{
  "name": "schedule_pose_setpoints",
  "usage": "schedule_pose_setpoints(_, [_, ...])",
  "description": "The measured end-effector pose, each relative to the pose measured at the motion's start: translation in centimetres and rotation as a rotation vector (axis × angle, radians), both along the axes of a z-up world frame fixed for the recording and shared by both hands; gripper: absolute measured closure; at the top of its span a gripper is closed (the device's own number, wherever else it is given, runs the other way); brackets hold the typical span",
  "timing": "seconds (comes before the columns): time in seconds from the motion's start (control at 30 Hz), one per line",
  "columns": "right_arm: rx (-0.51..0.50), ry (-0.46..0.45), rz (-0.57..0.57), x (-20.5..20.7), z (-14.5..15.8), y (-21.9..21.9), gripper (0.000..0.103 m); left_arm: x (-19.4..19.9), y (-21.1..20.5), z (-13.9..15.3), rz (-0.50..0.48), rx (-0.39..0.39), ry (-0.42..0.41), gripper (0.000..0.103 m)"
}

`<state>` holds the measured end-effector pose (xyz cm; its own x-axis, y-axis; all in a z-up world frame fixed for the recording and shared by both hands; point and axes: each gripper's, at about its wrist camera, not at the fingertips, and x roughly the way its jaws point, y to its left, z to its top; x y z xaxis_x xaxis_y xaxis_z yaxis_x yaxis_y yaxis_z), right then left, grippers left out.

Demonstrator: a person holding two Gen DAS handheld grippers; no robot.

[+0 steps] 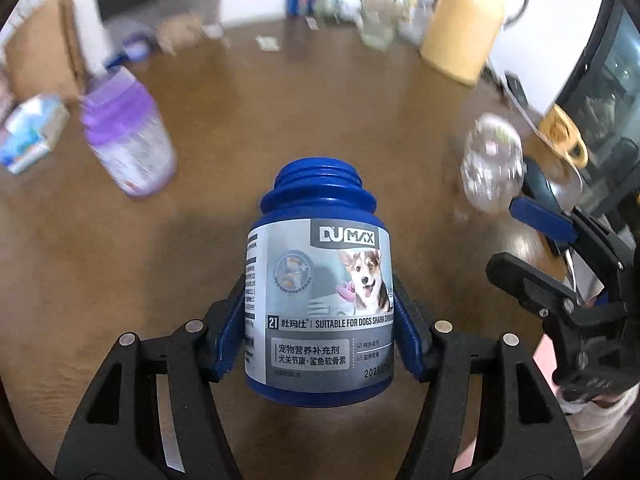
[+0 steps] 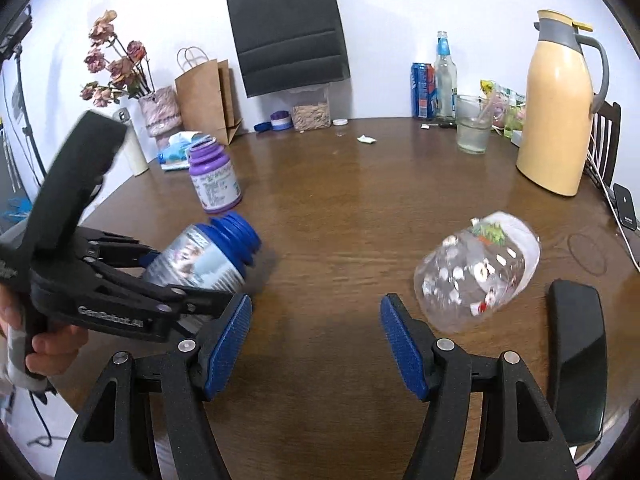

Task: Flip cup upright
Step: 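Rotate the blue-capped bottle with the left gripper until the cap points up, then grasp the upright bottle with the right gripper while the left gripper releases it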

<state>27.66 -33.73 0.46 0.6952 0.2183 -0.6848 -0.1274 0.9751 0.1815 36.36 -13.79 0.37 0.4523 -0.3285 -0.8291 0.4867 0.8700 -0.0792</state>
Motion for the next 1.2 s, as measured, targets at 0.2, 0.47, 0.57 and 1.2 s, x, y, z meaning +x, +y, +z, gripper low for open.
schedule_pose_setpoints(0.2, [0.131, -0.084, 0.081, 3.4, 4.1, 1.6, 0.023, -0.9, 4.9, 5.4, 0.083, -0.057, -0.342, 0.043])
schedule_pose_setpoints(0.47, [0.462, -0.077, 0.383, 12.7, 8.8, 7.1, 0.012, 0.2, 11.0, 9.1, 0.156, -0.171, -0.595, 0.043])
schedule_pose_setpoints(0.57, [0.489, -0.023, 0.446, 16.2, 8.8, 10.3, 0.012, 1.2, 12.3, 9.2, 0.151, -0.203, -0.629, 0.043])
schedule_pose_setpoints(1.2, [-0.022, -0.36, 0.62, 18.7, 7.7, 23.7, 0.036, 7.5, 15.8, 6.4, 0.094, -0.224, -0.683, 0.043])
